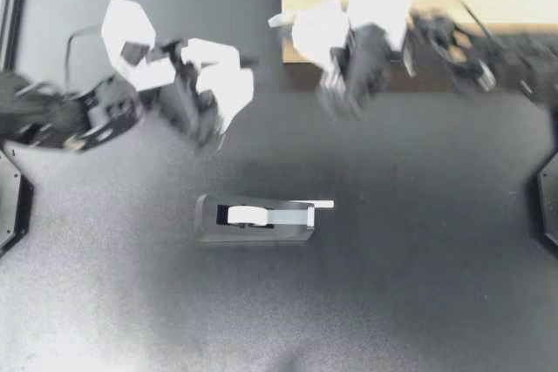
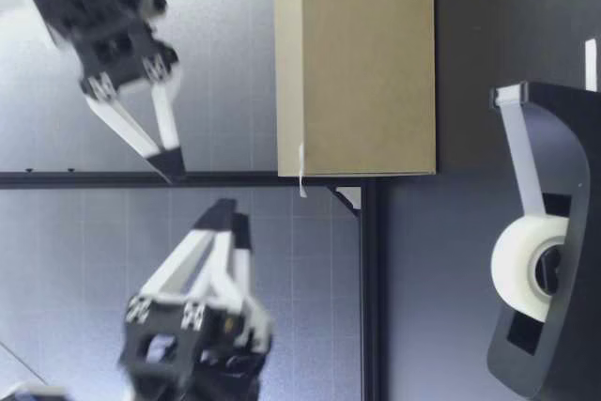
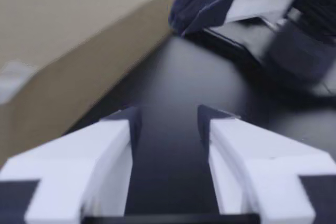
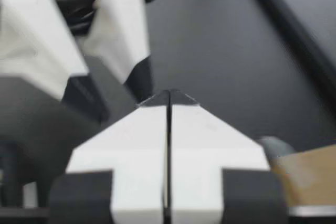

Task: Cut a small piece of tape from the tape dispenser then place it on the cardboard box's edge.

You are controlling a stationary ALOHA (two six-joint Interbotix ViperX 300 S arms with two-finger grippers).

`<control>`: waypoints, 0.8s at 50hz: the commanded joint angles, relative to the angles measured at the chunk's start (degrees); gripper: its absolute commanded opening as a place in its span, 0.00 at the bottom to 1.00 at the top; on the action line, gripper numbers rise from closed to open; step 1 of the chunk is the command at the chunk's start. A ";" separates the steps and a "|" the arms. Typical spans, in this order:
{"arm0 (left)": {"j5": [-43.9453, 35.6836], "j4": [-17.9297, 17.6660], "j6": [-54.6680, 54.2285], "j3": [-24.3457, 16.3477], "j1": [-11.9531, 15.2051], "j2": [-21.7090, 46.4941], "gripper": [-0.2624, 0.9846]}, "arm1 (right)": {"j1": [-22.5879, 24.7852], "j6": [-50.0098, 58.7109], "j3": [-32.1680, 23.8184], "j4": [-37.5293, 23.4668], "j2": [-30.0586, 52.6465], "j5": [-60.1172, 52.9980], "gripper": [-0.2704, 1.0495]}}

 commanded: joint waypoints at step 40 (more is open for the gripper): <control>2.02 0.35 13.71 1.67 -9.49 -9.23 0.48 | 10.72 6.42 7.82 1.05 -10.20 -2.99 0.08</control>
